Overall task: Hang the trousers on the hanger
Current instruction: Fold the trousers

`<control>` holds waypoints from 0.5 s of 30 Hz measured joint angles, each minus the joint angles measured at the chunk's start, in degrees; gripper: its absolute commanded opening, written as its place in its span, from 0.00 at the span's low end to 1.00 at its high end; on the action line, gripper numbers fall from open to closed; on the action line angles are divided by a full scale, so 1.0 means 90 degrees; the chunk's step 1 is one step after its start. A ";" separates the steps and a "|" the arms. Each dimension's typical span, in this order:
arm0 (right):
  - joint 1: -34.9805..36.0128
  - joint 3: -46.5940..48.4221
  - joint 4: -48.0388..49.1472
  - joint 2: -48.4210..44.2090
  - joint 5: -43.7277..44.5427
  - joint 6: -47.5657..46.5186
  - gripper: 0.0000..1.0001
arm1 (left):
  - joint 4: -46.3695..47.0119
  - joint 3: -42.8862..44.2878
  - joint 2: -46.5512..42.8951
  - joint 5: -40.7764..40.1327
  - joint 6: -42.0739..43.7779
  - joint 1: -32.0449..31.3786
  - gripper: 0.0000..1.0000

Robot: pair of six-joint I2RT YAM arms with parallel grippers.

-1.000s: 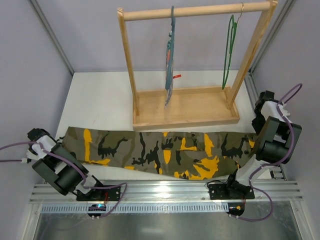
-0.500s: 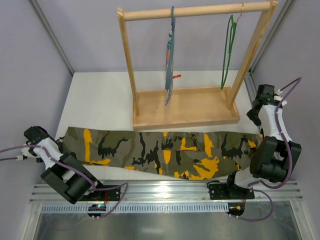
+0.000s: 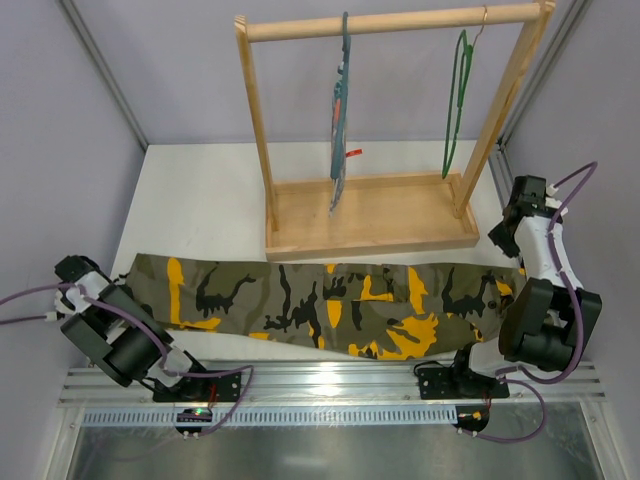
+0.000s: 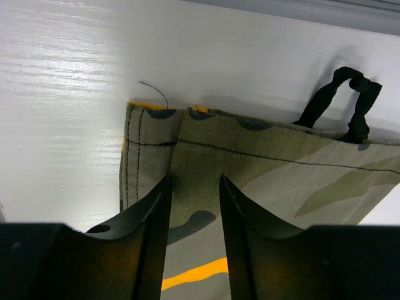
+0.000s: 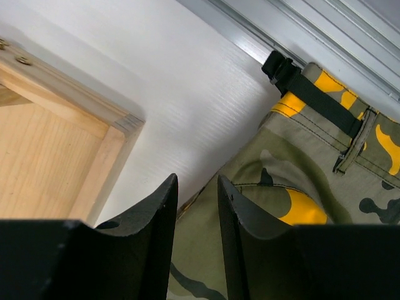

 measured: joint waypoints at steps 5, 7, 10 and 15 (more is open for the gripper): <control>0.0000 -0.0384 0.0058 -0.0015 0.0017 0.0012 0.35 | 0.0056 0.0000 0.0175 0.0000 -0.0041 -0.0027 0.11; 0.0000 -0.0576 0.0083 -0.0083 0.0034 0.0027 0.35 | 0.0056 0.0000 0.0226 0.0002 -0.0044 -0.0032 0.02; 0.0000 -0.0731 0.0066 -0.0170 0.0056 0.0070 0.35 | 0.0017 0.0024 0.0238 0.0019 -0.0027 -0.0036 0.01; 0.0000 -0.1003 0.0197 -0.0192 0.0039 0.0267 0.35 | -0.0287 0.0199 0.0131 0.0100 -0.0032 -0.0068 0.01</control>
